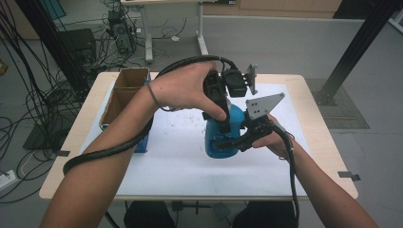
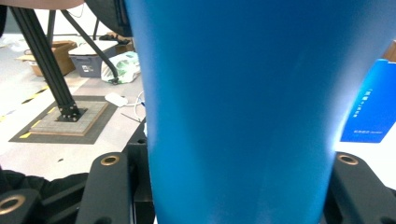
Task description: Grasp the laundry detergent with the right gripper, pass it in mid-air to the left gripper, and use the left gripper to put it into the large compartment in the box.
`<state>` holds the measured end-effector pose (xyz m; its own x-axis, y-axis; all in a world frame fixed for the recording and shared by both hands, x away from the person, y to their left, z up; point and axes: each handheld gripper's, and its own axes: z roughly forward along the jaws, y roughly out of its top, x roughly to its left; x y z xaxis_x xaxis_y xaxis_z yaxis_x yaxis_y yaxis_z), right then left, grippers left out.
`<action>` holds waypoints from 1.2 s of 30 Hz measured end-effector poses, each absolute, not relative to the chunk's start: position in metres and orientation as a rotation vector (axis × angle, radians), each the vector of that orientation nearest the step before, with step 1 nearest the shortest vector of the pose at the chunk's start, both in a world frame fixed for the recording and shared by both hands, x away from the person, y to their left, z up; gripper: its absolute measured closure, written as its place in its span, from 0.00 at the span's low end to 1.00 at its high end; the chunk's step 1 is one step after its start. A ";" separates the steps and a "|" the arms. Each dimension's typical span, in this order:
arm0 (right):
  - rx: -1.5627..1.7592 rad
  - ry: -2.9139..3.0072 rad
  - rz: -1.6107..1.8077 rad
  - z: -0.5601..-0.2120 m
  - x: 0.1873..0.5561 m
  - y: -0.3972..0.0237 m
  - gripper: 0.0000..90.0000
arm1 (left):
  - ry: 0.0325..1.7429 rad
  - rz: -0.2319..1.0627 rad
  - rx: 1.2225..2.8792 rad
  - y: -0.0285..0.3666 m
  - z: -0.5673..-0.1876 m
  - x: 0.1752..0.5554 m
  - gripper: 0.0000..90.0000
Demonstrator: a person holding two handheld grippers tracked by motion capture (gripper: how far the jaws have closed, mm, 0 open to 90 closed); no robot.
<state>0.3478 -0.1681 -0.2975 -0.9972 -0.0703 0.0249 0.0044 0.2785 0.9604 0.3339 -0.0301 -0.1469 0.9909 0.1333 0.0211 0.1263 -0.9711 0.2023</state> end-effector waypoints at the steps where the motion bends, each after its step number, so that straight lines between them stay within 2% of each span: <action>1: 0.060 -2.457 -1.853 -0.298 0.348 -0.168 0.47 | 0.193 0.051 2.936 -0.030 -0.147 0.334 0.42; 4: 0.054 -2.444 -1.867 -0.298 0.348 -0.168 0.45 | 0.187 0.056 2.944 -0.032 -0.147 0.333 0.42; 16: -0.019 -2.414 -1.894 -0.301 0.349 -0.171 0.20 | 0.209 0.049 2.952 -0.030 -0.149 0.336 0.42; 21: -0.043 -2.454 -1.905 -0.301 0.347 -0.169 0.06 | 0.228 0.044 2.949 -0.029 -0.149 0.338 0.42; 24: -0.057 -2.477 -1.913 -0.301 0.347 -0.169 0.02 | 0.230 0.050 2.954 -0.029 -0.149 0.338 0.42; 36: -0.059 -2.533 -1.878 -0.294 0.348 -0.174 0.01 | 0.263 0.057 2.939 -0.027 -0.147 0.340 0.42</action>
<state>0.3475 -0.1743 -0.2943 -0.9992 0.0376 0.0122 0.0226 0.2901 0.9567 0.3403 -0.0272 -0.1474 0.9835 0.1795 0.0215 0.1721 -0.9662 0.1920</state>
